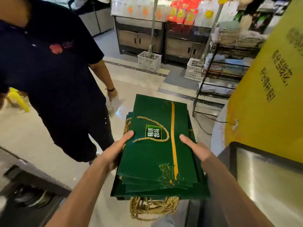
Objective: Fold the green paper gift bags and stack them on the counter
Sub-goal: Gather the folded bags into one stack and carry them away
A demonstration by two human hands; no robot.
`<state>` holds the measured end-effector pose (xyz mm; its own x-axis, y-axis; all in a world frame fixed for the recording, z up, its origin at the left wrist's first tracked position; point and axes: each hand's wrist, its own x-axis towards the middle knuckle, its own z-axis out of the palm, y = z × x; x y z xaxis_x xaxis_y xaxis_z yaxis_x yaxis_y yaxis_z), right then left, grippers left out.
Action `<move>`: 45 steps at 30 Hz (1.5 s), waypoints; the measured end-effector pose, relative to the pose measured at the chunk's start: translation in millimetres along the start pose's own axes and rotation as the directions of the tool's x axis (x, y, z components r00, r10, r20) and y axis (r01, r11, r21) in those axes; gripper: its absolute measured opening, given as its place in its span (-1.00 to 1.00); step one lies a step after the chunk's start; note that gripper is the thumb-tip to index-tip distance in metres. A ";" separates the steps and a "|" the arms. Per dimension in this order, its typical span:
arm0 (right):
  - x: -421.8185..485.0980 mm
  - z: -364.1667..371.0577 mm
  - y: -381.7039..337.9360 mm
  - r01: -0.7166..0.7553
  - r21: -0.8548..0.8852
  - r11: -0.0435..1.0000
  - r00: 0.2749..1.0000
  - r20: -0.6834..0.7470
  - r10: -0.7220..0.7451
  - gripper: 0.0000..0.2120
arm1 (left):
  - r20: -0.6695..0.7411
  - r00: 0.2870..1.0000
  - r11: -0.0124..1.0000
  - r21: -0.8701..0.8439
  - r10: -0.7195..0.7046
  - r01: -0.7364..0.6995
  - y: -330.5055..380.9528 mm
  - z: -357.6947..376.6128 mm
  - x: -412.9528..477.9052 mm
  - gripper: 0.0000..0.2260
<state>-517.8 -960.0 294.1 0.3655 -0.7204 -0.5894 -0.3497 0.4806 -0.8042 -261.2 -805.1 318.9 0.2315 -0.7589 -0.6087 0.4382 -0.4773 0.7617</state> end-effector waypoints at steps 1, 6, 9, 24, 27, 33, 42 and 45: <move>14.9 -2.5 -7.7 -0.013 -0.006 1.000 1.000 -0.013 0.012 0.30 | 0.007 1.000 1.000 -0.002 -0.007 0.007 10.1 1.5 17.9 -0.50; 108.5 -26.0 -63.7 -0.007 0.047 0.999 1.000 -0.001 0.007 0.05 | 0.016 1.000 1.000 0.008 -0.027 0.027 66.0 15.5 115.0 -0.40; 172.9 -38.3 -114.3 -0.018 0.059 0.998 1.000 0.009 0.018 0.06 | -0.015 1.000 1.000 -0.013 -0.015 0.014 109.8 24.4 176.1 -0.40; 449.1 43.6 -348.9 0.037 -0.083 0.996 0.982 0.185 -0.021 -0.24 | -0.199 0.980 0.990 -0.137 0.016 -0.044 314.4 -54.0 391.5 -0.50; 505.4 88.4 -395.7 0.061 -0.120 0.991 0.979 0.200 -0.036 -0.29 | -0.222 0.974 0.986 -0.148 0.044 -0.078 357.3 -97.2 427.1 -0.45; 593.7 199.3 -490.9 0.125 -0.184 0.975 0.947 0.316 -0.061 -0.38 | -0.323 0.943 0.971 -0.188 0.080 -0.147 439.0 -191.7 466.0 -0.47; 716.1 410.2 -574.7 0.204 -0.315 0.927 0.823 0.568 0.013 -0.31 | -0.570 0.820 0.899 -0.334 0.046 -0.283 495.9 -347.3 495.4 -0.41; 757.4 492.1 -601.2 0.237 -0.352 0.906 0.756 0.652 0.056 -0.32 | -0.658 0.752 0.861 -0.369 0.024 -0.351 507.6 -404.1 508.7 -0.30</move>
<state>393.7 -1548.4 293.6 0.8196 -0.1916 -0.5400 -0.5335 0.0885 -0.8411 430.0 -1254.3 306.2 0.7564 -0.2907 -0.5860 0.6168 0.0189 0.7869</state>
